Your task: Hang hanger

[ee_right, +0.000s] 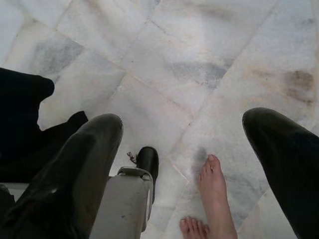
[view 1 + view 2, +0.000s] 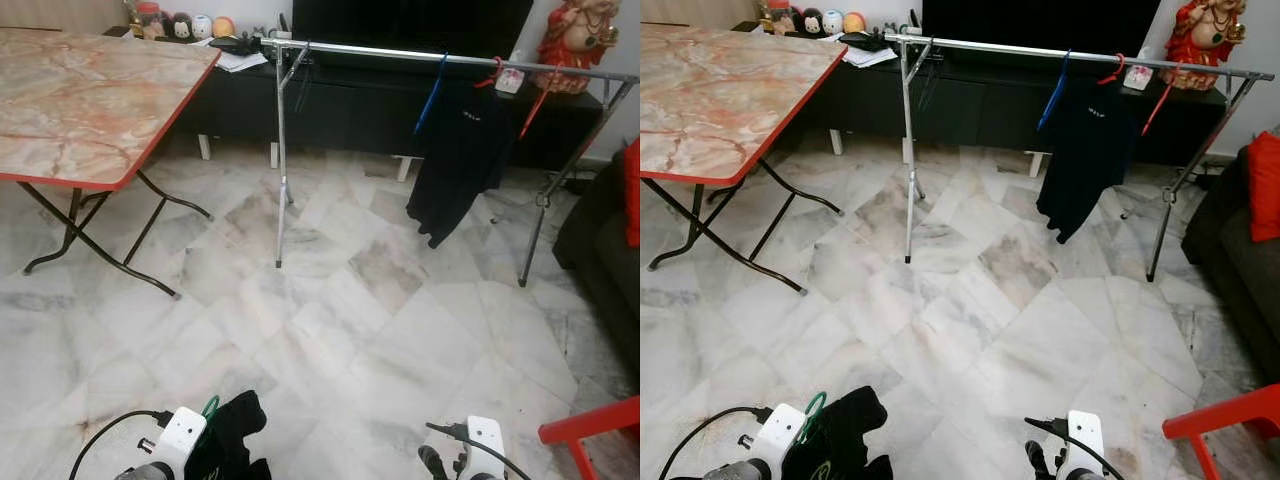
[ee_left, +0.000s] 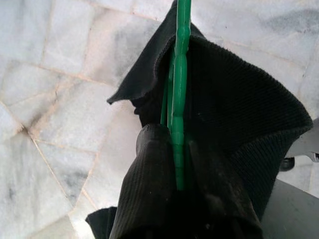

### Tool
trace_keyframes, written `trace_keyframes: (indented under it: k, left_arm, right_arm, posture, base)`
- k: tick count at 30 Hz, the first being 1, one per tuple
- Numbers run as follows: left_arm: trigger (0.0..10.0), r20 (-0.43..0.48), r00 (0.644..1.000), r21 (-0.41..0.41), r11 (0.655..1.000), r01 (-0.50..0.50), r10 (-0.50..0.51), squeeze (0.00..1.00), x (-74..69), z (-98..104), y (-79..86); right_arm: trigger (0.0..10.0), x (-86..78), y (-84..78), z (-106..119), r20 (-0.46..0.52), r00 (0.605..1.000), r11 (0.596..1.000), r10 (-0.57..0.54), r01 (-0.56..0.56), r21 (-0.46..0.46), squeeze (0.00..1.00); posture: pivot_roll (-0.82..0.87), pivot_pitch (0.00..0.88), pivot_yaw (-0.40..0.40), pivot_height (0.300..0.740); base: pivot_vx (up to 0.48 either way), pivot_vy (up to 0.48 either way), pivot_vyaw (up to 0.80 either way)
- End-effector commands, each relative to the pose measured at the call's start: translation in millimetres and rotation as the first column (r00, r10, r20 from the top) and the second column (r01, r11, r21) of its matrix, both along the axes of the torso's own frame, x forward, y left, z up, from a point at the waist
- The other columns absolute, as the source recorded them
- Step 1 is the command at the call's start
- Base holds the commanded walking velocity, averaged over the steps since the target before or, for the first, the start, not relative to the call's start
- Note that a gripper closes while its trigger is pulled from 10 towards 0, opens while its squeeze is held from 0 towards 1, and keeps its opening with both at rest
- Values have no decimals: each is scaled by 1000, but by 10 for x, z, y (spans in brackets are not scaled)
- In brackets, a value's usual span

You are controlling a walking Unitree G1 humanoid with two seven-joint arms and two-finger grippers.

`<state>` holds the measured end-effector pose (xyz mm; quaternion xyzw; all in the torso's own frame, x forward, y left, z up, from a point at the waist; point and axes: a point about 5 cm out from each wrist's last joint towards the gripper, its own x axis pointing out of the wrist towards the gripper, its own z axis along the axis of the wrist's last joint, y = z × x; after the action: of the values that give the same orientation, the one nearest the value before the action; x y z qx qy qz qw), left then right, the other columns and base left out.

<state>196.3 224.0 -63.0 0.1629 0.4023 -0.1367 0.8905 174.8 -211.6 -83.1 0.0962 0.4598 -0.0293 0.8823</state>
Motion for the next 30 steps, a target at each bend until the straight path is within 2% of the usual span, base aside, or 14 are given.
trace_keyframes:
  k: [1, 5, 9, 10, 11, 12, 13, 30]
  left_arm:
    - [10000, 6, 1000, -2, 1000, 24, -24, 0, 20, 1, -39]
    - [10000, 11, 1000, -8, 1000, 29, -29, 0, 34, 6, -58]
    - [10000, 15, 999, -17, 999, 37, -36, 0, 41, 9, -68]
    - [10000, 14, 999, -19, 999, 38, -37, 0, 42, 9, -69]
    - [10000, 14, 999, -19, 999, 39, -39, 0, 44, 9, -71]
    - [10000, 14, 999, -19, 999, 40, -40, 0, 44, 10, -71]
    - [10000, 14, 999, -21, 999, 42, -41, 0, 45, 10, -73]
    - [10000, 16, 998, -40, 997, 67, -66, 0, 64, 17, -112]
  right_arm:
    - [10000, 10, -11, 11, 9, 1000, 1000, 16, -16, 5, 0]
    - [10000, 25, 2, 17, 11, 998, 998, 68, -68, -13, 0]
    - [10000, 51, 31, 30, 27, 996, 996, 91, -91, 12, 0]
    - [9765, 59, 35, 34, 30, 995, 995, 99, -100, 8, 0]
    - [5765, 61, 37, 34, 30, 994, 995, 103, -103, 8, 0]
    - [5765, 61, 38, 34, 30, 994, 995, 104, -104, 9, 0]
    - [0, 69, 51, 38, 36, 992, 992, 124, -124, 5, 0]
    - [0, 16, 98, 7, 17, 983, 983, 184, -184, -3, 0]
  posture:
    - [8, 31, -107, 740]
    - [8, 28, -108, 740]
    - [7, 25, -109, 740]
    - [7, 24, -110, 740]
    - [7, 24, -110, 740]
    - [7, 24, -110, 740]
    - [6, 23, -109, 740]
    - [8, 25, -110, 740]
  base:
    - [0, 0, 0]
    - [0, 0, 0]
    - [0, 0, 0]
    - [0, 0, 0]
    - [0, 0, 0]
    - [0, 0, 0]
    - [0, 0, 0]
    - [0, 0, 0]
